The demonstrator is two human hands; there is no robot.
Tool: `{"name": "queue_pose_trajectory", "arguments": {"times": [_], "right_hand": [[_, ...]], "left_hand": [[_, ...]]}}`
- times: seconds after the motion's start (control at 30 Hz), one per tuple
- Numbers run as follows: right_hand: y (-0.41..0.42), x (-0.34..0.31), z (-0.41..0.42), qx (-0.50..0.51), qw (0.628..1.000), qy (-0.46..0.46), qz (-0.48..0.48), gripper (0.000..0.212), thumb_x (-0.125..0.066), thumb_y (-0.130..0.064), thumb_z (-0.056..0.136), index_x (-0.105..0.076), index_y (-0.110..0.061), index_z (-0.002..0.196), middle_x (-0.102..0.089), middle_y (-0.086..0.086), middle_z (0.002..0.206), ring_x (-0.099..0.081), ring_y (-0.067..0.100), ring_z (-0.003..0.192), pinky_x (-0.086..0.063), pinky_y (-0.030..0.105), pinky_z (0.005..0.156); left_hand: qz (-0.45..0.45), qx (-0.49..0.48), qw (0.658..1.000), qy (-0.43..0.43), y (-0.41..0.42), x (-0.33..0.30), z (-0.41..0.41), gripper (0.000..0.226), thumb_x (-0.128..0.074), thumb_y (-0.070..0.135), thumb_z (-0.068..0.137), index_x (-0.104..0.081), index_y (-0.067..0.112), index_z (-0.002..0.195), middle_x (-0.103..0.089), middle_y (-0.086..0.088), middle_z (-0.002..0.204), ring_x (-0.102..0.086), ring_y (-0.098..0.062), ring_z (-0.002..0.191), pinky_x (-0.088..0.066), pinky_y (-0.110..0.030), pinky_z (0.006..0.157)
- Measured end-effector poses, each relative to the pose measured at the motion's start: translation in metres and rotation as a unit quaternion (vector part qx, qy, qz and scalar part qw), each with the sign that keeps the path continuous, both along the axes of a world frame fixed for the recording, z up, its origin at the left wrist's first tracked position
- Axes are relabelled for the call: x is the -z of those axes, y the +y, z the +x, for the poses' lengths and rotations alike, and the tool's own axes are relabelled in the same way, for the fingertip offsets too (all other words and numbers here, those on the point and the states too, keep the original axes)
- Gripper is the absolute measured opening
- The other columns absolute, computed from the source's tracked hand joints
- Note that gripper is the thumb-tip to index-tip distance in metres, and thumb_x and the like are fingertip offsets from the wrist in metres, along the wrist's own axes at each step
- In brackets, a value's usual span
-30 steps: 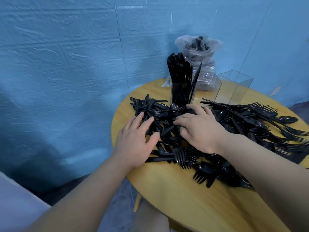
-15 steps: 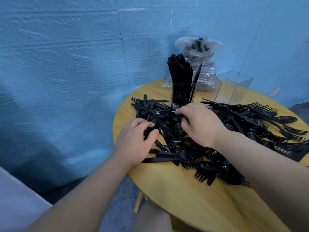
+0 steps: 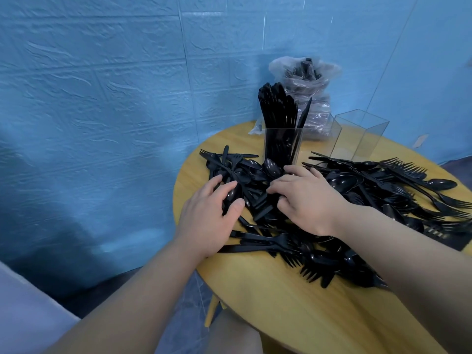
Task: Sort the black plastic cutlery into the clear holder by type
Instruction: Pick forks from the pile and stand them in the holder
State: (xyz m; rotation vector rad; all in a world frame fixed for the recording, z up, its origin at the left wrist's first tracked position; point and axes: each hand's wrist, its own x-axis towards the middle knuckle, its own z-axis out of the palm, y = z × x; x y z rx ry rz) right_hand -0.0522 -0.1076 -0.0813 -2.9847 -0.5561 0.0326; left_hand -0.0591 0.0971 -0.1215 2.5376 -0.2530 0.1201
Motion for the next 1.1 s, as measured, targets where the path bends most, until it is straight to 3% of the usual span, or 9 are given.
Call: {"name": "queue_pose_trajectory", "arguments": {"times": [0.27, 0.4, 0.53, 0.63, 0.77, 0.83, 0.9, 1.0, 1.1], "right_hand": [[-0.016, -0.008, -0.016, -0.002, 0.999, -0.014, 0.033, 0.034, -0.034, -0.025, 0.096, -0.064, -0.028, 0.113, -0.061, -0.012, 0.115, -0.027, 0.010, 0.135, -0.014, 0.037, 0.113], [-0.006, -0.013, -0.006, 0.007, 0.996, -0.057, 0.068, 0.037, -0.037, -0.022, 0.095, -0.056, -0.023, 0.127, -0.060, -0.003, 0.124, -0.044, 0.017, 0.123, -0.028, 0.034, 0.109], [0.014, -0.008, 0.008, 0.002, 0.999, -0.043, 0.003, 0.049, -0.033, -0.030, 0.097, -0.033, -0.024, 0.145, -0.038, -0.005, 0.148, -0.023, 0.018, 0.141, -0.012, 0.044, 0.115], [0.020, -0.001, 0.010, -0.031, 0.999, 0.023, -0.037, 0.047, -0.029, -0.032, 0.099, -0.033, -0.026, 0.145, -0.028, -0.010, 0.153, -0.008, 0.016, 0.146, -0.004, 0.052, 0.117], [0.015, 0.000, 0.004, -0.089, 0.994, 0.058, -0.012, 0.044, -0.032, -0.023, 0.099, -0.039, -0.032, 0.142, -0.028, -0.018, 0.152, -0.004, 0.009, 0.146, 0.000, 0.047, 0.118], [0.011, -0.002, 0.003, -0.100, 0.993, 0.058, 0.014, 0.044, -0.035, -0.018, 0.098, -0.044, -0.032, 0.139, -0.033, -0.018, 0.150, -0.009, 0.008, 0.145, -0.003, 0.042, 0.119], [0.005, -0.005, 0.005, -0.086, 0.994, 0.032, 0.052, 0.042, -0.040, -0.013, 0.096, -0.052, -0.029, 0.133, -0.048, -0.011, 0.141, -0.025, 0.011, 0.141, -0.014, 0.035, 0.117], [-0.007, -0.006, 0.007, -0.058, 0.996, -0.022, 0.072, 0.037, -0.043, -0.011, 0.092, -0.060, -0.021, 0.124, -0.060, -0.004, 0.119, -0.048, 0.017, 0.121, -0.033, 0.030, 0.106], [-0.017, -0.006, 0.005, -0.034, 0.995, -0.051, 0.083, 0.035, -0.043, -0.009, 0.092, -0.062, -0.018, 0.119, -0.062, -0.005, 0.111, -0.054, 0.016, 0.109, -0.042, 0.029, 0.095]], "left_hand": [[-0.021, -0.005, 1.000, -0.004, 0.000, -0.001, 0.000, 0.047, -0.034, 0.048, 0.096, -0.044, 0.033, 0.139, -0.027, 0.014, 0.152, -0.026, -0.007, 0.139, -0.025, -0.038, 0.114], [-0.048, -0.017, 0.999, -0.008, 0.002, -0.002, 0.000, 0.045, -0.037, 0.042, 0.097, -0.043, 0.031, 0.140, -0.028, 0.014, 0.151, -0.027, -0.005, 0.138, -0.027, -0.034, 0.113], [-0.055, -0.023, 0.998, -0.012, 0.002, 0.000, 0.002, 0.047, -0.041, 0.040, 0.096, -0.039, 0.031, 0.142, -0.026, 0.013, 0.153, -0.025, -0.006, 0.139, -0.027, -0.033, 0.113], [-0.036, -0.013, 0.999, -0.009, 0.003, 0.001, 0.002, 0.051, -0.041, 0.042, 0.096, -0.031, 0.035, 0.146, -0.017, 0.012, 0.157, -0.017, -0.009, 0.142, -0.019, -0.033, 0.115], [0.028, 0.005, 1.000, 0.009, 0.002, 0.002, 0.005, 0.053, -0.035, 0.053, 0.095, -0.024, 0.045, 0.146, -0.007, 0.011, 0.159, -0.009, -0.012, 0.145, -0.017, -0.040, 0.117], [0.065, 0.014, 0.998, 0.016, 0.001, 0.003, 0.006, 0.052, -0.031, 0.058, 0.093, -0.026, 0.047, 0.144, -0.007, 0.012, 0.159, -0.008, -0.012, 0.145, -0.018, -0.044, 0.116], [0.075, 0.015, 0.997, 0.021, 0.000, 0.003, 0.006, 0.052, -0.030, 0.059, 0.093, -0.029, 0.046, 0.143, -0.011, 0.013, 0.158, -0.010, -0.011, 0.145, -0.018, -0.044, 0.116], [0.051, 0.006, 0.999, 0.018, 0.000, 0.002, 0.005, 0.053, -0.030, 0.059, 0.092, -0.034, 0.041, 0.142, -0.018, 0.013, 0.157, -0.016, -0.009, 0.143, -0.019, -0.042, 0.116], [0.033, -0.003, 0.999, 0.017, 0.000, 0.001, 0.005, 0.053, -0.028, 0.057, 0.092, -0.039, 0.038, 0.140, -0.020, 0.012, 0.156, -0.018, -0.009, 0.143, -0.020, -0.041, 0.116]]}}
